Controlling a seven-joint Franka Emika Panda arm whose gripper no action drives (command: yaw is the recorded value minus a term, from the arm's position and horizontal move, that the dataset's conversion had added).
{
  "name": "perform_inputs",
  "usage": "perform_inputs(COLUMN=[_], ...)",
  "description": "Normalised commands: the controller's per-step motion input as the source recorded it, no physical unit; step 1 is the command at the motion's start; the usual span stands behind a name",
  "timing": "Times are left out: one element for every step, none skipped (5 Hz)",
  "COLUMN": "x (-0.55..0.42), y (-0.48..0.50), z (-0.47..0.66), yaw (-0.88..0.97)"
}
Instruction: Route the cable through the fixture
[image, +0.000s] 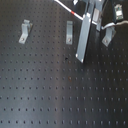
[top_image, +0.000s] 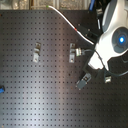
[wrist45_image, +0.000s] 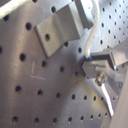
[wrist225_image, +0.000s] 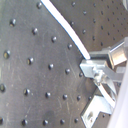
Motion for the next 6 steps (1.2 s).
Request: perform_inputs(x=[0.339, 0.372, 0.371, 0.268, 0.228, 0.021], y=[-0.077, -0.065, -0.203, -0.223, -0.163, -0.015], z=[-0.76, -0.75, -0.51, -0.18, 0.0, 0.0], yaw=[0.0, 0.04, 0.06, 0.0, 0.0, 0.0])
